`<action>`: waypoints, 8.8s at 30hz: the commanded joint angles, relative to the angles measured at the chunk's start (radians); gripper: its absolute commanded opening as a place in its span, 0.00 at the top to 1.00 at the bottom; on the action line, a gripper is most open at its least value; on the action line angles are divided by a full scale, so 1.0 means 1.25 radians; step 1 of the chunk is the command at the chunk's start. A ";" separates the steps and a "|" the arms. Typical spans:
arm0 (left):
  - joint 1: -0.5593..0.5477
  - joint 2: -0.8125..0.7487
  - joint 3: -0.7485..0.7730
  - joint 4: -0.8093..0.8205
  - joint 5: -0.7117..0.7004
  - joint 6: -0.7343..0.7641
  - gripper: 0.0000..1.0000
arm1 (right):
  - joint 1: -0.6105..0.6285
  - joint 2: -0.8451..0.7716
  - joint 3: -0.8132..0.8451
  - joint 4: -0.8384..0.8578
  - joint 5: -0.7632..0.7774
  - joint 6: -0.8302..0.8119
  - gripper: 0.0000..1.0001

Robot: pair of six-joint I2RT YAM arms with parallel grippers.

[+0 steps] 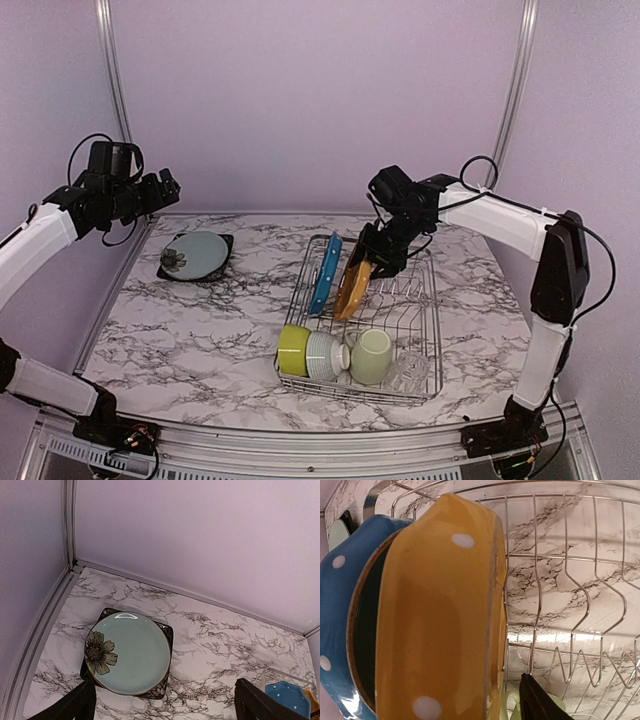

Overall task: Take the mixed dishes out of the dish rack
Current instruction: Grab the plate from the dish rack, then pass from the right arm to the left, then place the plate on the plate.

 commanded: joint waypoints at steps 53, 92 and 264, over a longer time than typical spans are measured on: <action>-0.002 0.013 -0.031 0.043 -0.013 -0.027 0.01 | 0.011 -0.024 0.313 -0.219 0.162 0.016 1.00; -0.040 0.012 0.064 0.196 0.448 0.056 0.01 | -0.071 -0.234 0.239 0.312 -0.183 -0.282 1.00; 0.291 0.466 -0.005 0.129 0.394 -0.190 0.98 | -0.071 -0.283 -0.034 0.447 -0.274 -0.226 0.02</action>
